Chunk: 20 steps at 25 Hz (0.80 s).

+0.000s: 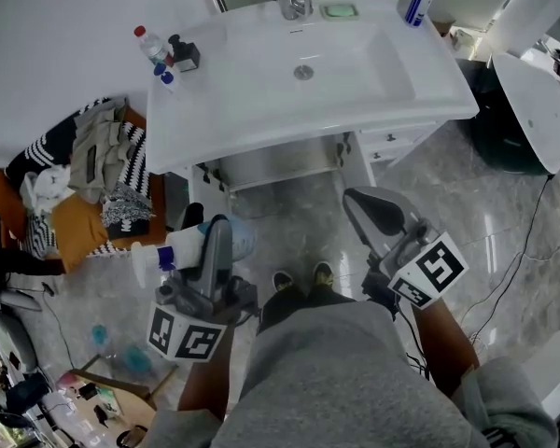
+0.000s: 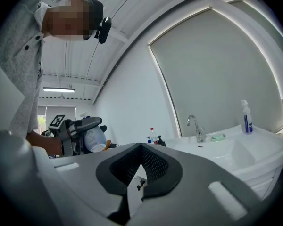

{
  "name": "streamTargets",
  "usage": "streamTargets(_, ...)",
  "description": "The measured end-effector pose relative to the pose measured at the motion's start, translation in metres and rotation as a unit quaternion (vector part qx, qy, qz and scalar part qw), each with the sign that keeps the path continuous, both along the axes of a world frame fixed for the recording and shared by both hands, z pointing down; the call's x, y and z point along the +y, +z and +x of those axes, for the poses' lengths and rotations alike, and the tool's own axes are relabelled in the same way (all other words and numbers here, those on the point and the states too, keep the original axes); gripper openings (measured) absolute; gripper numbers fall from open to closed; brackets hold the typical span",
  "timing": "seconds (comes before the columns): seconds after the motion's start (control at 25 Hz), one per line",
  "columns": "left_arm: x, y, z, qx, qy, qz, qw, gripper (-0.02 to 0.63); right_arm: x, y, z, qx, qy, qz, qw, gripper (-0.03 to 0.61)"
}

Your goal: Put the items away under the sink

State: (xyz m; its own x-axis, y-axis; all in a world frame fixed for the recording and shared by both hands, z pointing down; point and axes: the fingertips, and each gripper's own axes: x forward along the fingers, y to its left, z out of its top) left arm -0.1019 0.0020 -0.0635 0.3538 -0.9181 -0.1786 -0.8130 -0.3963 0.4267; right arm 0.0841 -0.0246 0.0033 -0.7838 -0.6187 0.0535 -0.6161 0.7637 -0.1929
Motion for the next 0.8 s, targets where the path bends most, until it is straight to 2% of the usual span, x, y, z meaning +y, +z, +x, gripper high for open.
streamTargets(0.2,-0.009,0.012,-0.006,-0.002,0.014,-0.014,0.9998,0.213,-0.007,0.004,-0.016,0.007,0.01,-0.004,1.0,-0.002)
streamTargets(0.4,-0.023,0.047,-0.012,-0.009,0.017,-0.024,0.9995,0.213,-0.025,0.03,-0.037,0.015,0.012,-0.005,1.0,-0.002)
streamTargets(0.56,-0.042,0.095,-0.015,-0.022,0.016,-0.029,0.9992,0.213,-0.05,0.069,-0.048,0.023,0.018,-0.001,1.0,-0.002)
streamTargets(0.8,-0.073,0.191,-0.01,-0.038,0.008,-0.041,0.9984,0.213,-0.078,0.161,-0.057,0.028,0.026,-0.009,0.999,-0.002)
